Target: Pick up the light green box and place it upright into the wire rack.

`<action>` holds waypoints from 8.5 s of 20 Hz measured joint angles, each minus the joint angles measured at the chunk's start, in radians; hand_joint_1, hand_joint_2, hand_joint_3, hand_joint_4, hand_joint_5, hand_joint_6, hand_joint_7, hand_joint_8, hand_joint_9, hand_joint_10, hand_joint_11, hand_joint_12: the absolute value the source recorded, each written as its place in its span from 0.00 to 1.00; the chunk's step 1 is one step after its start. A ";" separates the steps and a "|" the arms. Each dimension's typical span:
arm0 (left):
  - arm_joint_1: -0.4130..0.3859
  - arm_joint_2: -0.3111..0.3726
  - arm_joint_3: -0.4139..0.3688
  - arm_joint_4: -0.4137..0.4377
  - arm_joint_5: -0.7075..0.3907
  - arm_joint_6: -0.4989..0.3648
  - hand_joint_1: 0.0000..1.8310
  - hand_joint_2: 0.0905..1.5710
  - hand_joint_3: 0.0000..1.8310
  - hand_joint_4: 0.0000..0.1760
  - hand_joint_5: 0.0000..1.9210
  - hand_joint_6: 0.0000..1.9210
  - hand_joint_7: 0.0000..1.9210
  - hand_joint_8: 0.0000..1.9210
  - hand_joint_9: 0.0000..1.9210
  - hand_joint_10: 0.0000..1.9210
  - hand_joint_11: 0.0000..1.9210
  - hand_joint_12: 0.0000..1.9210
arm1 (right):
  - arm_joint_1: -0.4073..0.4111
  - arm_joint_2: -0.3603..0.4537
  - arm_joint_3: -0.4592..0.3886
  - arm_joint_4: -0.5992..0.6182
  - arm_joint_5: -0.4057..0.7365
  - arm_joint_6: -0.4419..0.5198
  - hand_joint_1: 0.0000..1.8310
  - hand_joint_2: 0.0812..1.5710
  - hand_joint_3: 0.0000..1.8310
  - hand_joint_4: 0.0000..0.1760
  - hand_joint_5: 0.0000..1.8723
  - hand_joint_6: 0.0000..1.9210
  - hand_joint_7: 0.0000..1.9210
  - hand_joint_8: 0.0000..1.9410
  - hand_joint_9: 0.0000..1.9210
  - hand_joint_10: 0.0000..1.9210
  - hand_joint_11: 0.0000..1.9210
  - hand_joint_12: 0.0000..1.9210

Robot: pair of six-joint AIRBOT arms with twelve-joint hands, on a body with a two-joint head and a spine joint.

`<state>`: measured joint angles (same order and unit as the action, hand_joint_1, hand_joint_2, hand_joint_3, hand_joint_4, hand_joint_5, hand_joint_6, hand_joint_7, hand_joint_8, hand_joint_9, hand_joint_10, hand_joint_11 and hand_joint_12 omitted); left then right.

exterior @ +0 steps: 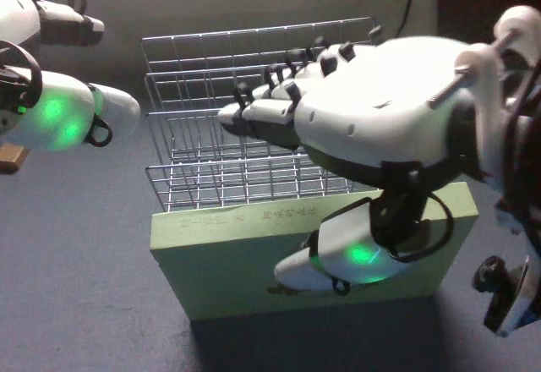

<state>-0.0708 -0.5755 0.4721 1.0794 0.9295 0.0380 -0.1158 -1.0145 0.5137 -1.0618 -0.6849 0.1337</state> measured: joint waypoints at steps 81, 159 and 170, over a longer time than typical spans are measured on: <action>-0.035 0.117 0.085 -0.085 -0.122 0.193 0.05 0.77 0.00 0.63 0.10 0.00 0.07 0.00 0.06 0.00 0.00 0.23 | 0.195 -0.364 0.414 0.150 -0.181 -0.150 0.65 0.74 0.00 0.00 0.44 0.58 0.47 0.66 0.37 0.68 0.34 0.84; 0.039 0.043 -0.014 -0.010 -0.155 0.145 0.05 0.78 0.00 0.66 0.10 0.00 0.06 0.00 0.05 0.00 0.00 0.21 | 0.108 0.151 0.072 -0.034 0.031 -0.047 0.19 0.57 0.00 0.26 0.05 0.01 0.07 0.01 0.06 0.01 0.00 0.45; 0.077 -0.025 -0.051 0.040 -0.129 0.042 0.28 0.76 0.00 0.01 0.32 0.99 0.37 0.99 0.42 1.00 0.49 1.00 | 0.035 0.218 0.023 -0.031 0.097 -0.079 0.36 0.75 0.00 0.00 0.43 0.99 0.49 1.00 0.65 1.00 0.83 1.00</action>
<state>0.0063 -0.6006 0.4206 1.1194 0.8005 0.0799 -0.0803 -0.7963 0.5369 -1.0931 -0.5877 0.0544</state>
